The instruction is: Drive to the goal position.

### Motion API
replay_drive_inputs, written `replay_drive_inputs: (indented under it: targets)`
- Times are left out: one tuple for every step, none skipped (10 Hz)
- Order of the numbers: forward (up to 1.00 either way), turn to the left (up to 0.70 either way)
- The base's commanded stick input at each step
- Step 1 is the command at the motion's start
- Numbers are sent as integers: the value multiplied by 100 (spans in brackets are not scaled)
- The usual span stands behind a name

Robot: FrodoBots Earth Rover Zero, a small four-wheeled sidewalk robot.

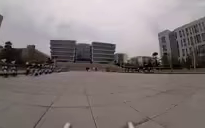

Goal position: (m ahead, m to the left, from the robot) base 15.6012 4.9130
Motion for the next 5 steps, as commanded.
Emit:
replay_drive_inputs:
  targets:
    - [50, 0]
    - [50, 0]
    - [50, 0]
    - [50, 0]
    - [50, 0]
